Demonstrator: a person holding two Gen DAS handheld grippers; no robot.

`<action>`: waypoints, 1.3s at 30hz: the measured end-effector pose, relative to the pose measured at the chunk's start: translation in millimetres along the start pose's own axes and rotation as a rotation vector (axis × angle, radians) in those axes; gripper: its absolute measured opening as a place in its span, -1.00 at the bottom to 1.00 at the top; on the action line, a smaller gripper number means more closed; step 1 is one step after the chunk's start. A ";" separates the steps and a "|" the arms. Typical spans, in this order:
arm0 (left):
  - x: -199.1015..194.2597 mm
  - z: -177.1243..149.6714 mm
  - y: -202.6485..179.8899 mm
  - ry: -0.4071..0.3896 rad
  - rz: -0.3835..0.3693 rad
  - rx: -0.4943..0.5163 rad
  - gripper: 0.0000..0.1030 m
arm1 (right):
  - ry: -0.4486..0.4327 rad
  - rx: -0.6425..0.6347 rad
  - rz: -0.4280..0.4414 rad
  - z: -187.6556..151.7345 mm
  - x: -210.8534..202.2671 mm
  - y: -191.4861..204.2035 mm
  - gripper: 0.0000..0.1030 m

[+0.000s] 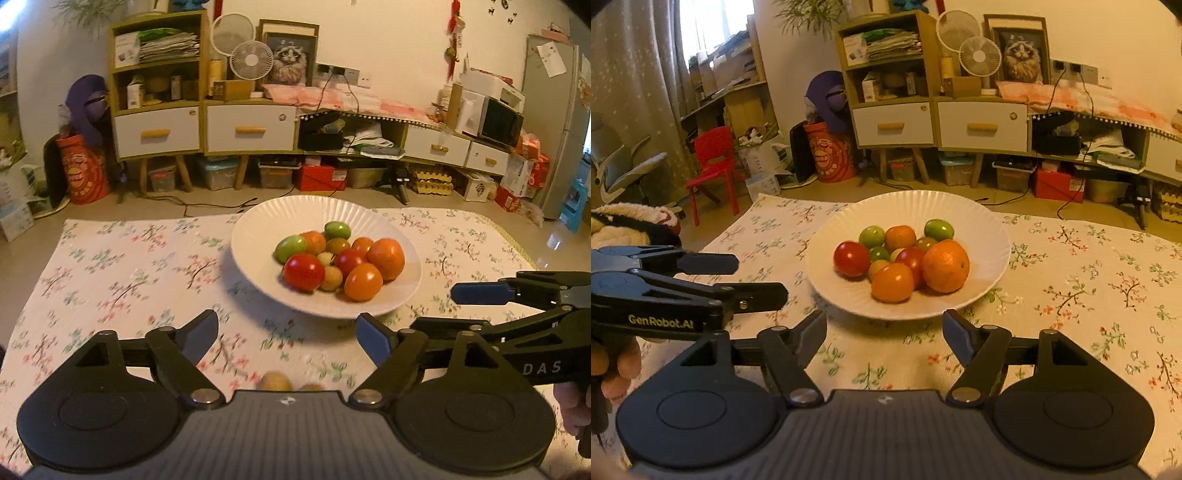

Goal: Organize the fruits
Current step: 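Withdraw both grippers from the plate toward the two brown fruits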

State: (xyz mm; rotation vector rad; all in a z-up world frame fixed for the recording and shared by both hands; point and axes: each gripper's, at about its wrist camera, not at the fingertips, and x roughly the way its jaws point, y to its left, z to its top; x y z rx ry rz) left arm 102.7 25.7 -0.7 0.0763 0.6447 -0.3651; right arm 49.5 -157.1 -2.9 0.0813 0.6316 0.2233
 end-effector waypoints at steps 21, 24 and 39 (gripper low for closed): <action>-14.4 -54.4 25.3 0.051 0.103 -0.065 0.88 | 0.075 -0.060 -0.042 -39.3 9.8 25.1 0.95; -13.4 -61.0 28.7 0.053 0.128 -0.057 0.88 | 0.082 -0.055 -0.056 -43.1 12.4 24.3 0.96; 9.0 -67.4 28.0 0.054 0.158 -0.030 0.88 | 0.112 -0.059 -0.078 -51.0 20.9 25.7 0.99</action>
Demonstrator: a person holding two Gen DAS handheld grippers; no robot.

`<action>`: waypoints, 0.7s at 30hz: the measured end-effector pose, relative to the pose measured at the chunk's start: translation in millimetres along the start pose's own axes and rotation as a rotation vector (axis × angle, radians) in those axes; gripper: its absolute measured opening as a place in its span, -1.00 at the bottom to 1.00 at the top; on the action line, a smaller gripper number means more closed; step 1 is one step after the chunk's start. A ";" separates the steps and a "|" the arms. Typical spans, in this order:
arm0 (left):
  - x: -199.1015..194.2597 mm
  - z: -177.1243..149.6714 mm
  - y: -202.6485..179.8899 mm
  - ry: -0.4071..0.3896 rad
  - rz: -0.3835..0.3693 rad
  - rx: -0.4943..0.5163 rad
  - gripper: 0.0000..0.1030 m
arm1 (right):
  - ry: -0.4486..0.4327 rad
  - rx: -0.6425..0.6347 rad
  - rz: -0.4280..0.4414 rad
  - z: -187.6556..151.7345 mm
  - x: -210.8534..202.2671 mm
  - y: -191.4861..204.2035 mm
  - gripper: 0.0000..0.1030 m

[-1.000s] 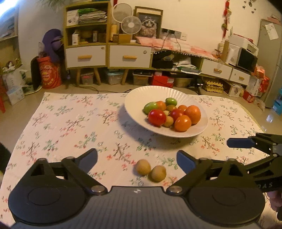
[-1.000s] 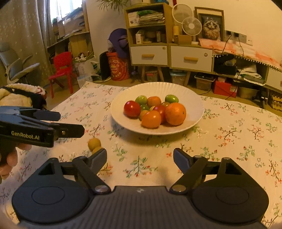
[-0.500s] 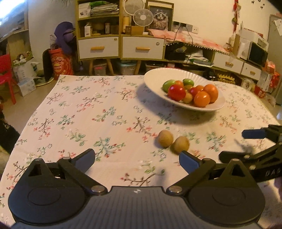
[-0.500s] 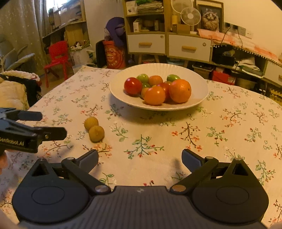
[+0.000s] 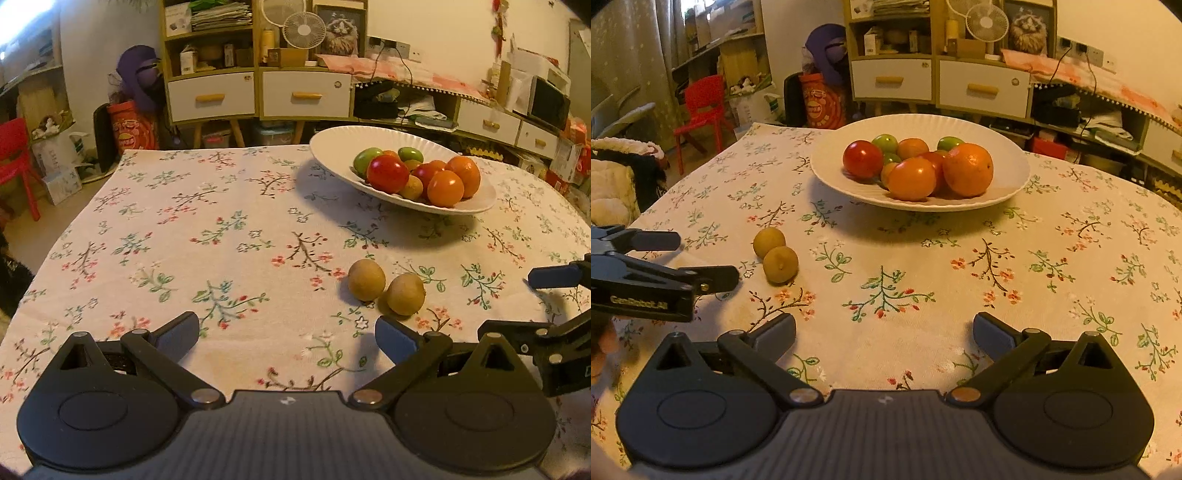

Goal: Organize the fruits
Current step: 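Withdraw both grippers from the plate toward the two brown fruits, then close the left gripper on one brown fruit while the right gripper grasps the other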

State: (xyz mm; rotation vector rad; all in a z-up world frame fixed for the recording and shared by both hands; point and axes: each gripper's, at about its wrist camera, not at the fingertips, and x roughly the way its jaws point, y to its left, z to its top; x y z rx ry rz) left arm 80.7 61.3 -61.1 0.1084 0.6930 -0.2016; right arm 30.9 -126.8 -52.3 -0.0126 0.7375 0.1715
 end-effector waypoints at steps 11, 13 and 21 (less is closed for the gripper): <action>13.6 9.4 -8.7 -0.022 -0.040 0.030 0.59 | 0.001 -0.022 -0.006 1.0 3.2 2.0 0.99; 13.8 10.5 -11.2 -0.025 -0.061 0.036 0.42 | 0.001 -0.027 -0.005 1.8 4.1 2.6 0.99; 12.3 12.6 -20.1 -0.040 -0.114 0.058 -0.21 | 0.000 -0.041 -0.008 2.2 5.4 3.1 0.99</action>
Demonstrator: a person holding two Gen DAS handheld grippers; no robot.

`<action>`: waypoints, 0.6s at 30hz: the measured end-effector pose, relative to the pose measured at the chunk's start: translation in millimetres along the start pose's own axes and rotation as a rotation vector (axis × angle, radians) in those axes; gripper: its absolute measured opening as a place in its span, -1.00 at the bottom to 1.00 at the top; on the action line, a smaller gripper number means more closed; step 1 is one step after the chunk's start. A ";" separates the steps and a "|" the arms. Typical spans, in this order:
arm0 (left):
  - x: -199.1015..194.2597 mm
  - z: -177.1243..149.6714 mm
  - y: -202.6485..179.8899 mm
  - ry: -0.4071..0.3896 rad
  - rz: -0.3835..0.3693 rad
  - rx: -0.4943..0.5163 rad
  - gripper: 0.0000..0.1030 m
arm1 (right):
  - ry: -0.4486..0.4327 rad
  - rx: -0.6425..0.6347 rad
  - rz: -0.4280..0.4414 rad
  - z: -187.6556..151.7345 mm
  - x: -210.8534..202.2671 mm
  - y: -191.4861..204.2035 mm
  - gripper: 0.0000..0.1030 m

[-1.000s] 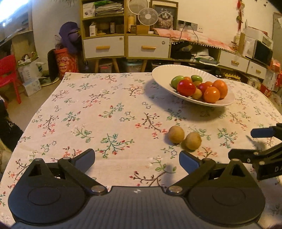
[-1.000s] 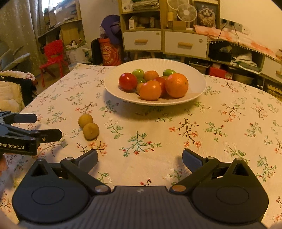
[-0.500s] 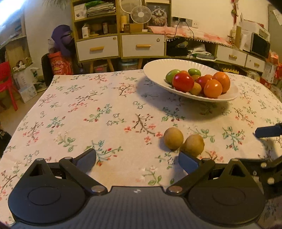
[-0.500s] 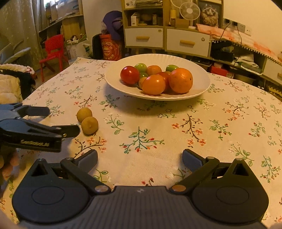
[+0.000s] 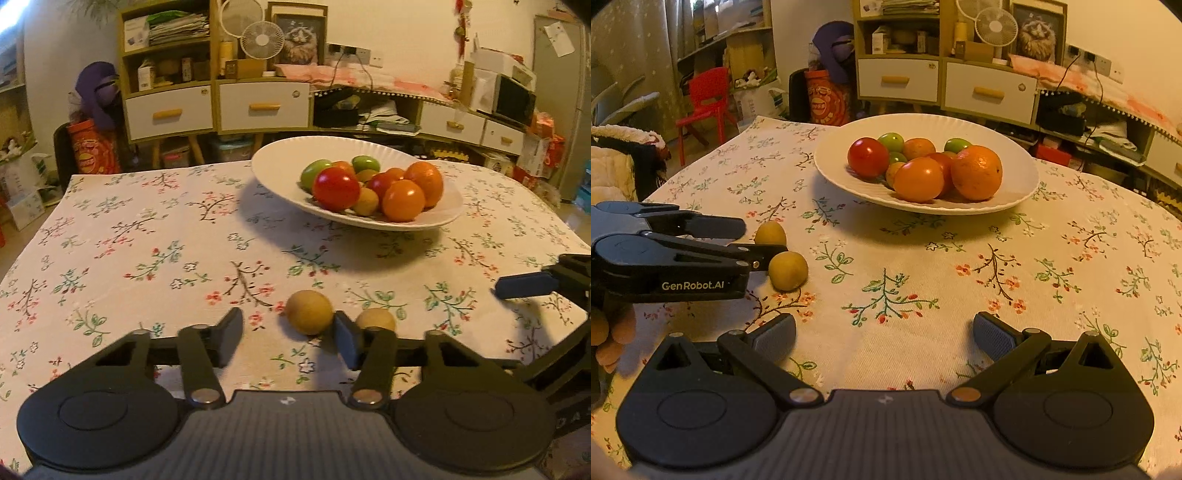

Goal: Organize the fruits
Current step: 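Close the left gripper on one brown fruit while the right gripper grasps the other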

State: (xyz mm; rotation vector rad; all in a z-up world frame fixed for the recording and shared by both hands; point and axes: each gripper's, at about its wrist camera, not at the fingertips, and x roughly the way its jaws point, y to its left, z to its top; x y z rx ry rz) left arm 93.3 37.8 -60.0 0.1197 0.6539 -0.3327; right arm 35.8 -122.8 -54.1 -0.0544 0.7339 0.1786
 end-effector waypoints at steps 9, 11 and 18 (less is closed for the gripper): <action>0.1 2.1 2.9 0.013 -0.024 -0.025 -0.59 | 0.001 -0.004 -0.005 0.6 1.4 1.2 0.99; -1.3 1.9 3.5 0.019 -0.019 -0.027 -0.59 | -0.001 -0.005 -0.006 1.2 2.4 2.4 0.99; -8.8 0.1 12.0 0.049 0.009 -0.054 -0.59 | -0.010 -0.057 0.013 2.7 7.3 15.5 0.99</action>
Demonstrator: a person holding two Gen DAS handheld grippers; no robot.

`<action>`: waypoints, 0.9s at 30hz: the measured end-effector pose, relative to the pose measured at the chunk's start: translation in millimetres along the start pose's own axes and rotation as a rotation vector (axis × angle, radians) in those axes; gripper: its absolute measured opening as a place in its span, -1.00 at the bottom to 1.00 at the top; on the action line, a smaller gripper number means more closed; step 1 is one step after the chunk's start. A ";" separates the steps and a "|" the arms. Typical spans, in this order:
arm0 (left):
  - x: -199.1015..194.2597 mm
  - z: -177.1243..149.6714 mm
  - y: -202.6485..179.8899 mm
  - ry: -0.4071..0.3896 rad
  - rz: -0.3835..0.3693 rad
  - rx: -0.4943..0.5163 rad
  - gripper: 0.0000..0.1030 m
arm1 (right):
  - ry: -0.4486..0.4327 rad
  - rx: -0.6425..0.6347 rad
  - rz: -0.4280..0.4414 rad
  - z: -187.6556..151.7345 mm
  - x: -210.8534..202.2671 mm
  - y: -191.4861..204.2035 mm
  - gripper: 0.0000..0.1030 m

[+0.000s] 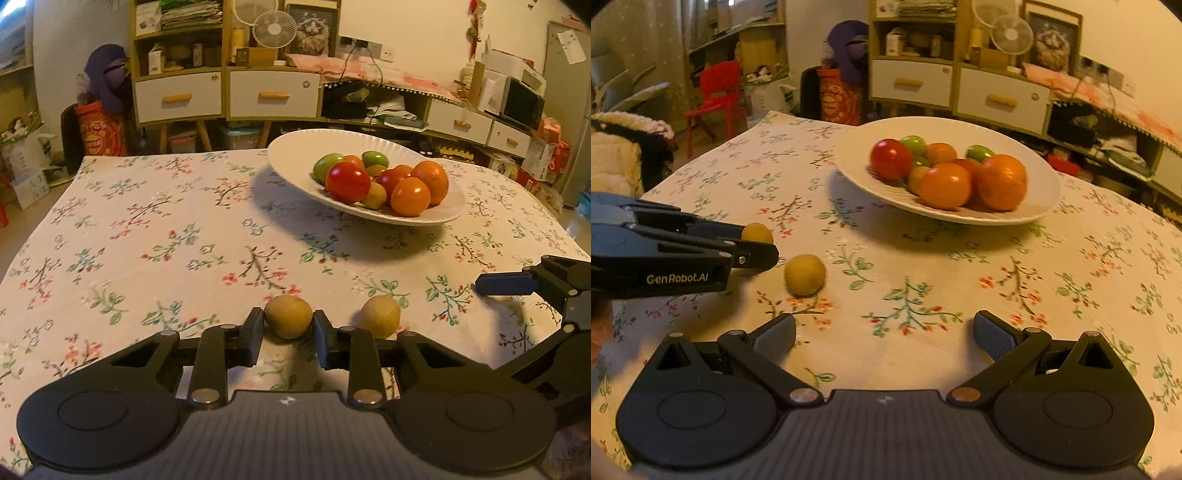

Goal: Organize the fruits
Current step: 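Close the left gripper on one brown fruit while the right gripper grasps the other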

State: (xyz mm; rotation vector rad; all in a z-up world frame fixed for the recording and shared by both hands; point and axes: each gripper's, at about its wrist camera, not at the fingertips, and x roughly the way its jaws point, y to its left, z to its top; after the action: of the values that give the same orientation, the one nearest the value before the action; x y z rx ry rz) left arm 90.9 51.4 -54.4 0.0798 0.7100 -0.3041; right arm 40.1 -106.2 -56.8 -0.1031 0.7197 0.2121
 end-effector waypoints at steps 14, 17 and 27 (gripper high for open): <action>-9.4 -3.5 12.8 0.023 0.015 -0.056 -0.59 | -0.032 -0.047 0.039 6.7 5.1 17.0 0.79; -10.2 -4.0 12.4 0.022 0.012 -0.053 -0.59 | -0.035 -0.060 0.050 10.1 6.4 20.9 0.63; -12.2 -3.4 16.7 0.022 0.015 -0.069 -0.60 | -0.029 -0.082 0.101 17.5 8.8 33.4 -0.13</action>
State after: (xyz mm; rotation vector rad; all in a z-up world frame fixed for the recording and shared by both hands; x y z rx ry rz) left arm 85.1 70.9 -49.5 0.0232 0.7410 -0.2650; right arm 50.1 -69.3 -50.3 -0.1417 0.6884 0.3390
